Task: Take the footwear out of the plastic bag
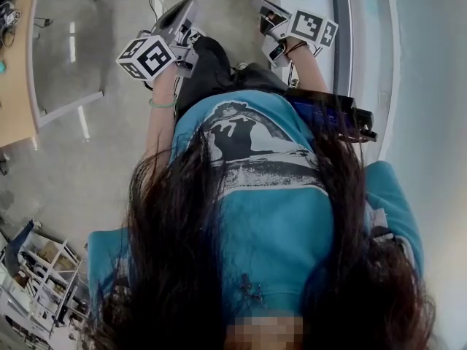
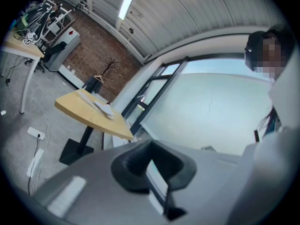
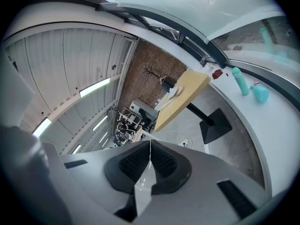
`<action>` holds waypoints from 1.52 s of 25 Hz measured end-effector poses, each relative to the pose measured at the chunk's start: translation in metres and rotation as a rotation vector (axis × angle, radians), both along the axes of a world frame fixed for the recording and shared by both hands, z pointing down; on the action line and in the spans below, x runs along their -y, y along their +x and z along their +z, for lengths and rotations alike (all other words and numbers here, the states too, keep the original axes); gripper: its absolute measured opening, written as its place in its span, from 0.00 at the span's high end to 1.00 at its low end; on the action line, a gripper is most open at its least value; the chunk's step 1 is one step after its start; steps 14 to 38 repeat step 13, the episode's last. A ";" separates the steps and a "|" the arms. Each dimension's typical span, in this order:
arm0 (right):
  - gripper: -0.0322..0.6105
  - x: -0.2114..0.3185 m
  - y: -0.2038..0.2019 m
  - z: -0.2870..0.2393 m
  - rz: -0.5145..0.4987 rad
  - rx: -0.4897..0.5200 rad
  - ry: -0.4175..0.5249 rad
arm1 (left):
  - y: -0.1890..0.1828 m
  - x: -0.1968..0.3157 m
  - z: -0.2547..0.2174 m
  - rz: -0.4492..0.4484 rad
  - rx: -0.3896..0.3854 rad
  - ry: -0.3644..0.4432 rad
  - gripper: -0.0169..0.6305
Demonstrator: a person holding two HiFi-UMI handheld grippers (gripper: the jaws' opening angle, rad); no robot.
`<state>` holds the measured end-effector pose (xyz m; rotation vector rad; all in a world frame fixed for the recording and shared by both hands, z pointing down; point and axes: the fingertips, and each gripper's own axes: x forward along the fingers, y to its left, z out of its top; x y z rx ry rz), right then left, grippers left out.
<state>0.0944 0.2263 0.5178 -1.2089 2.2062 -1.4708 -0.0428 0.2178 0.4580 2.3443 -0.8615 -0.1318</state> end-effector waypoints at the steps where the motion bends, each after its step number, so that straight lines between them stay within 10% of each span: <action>1: 0.92 -0.001 0.000 0.001 0.001 -0.001 -0.003 | -0.001 0.000 0.001 0.000 -0.001 -0.003 0.97; 38: 0.92 0.006 0.007 0.014 0.041 -0.003 -0.015 | 0.001 0.011 0.018 0.020 0.005 -0.027 0.97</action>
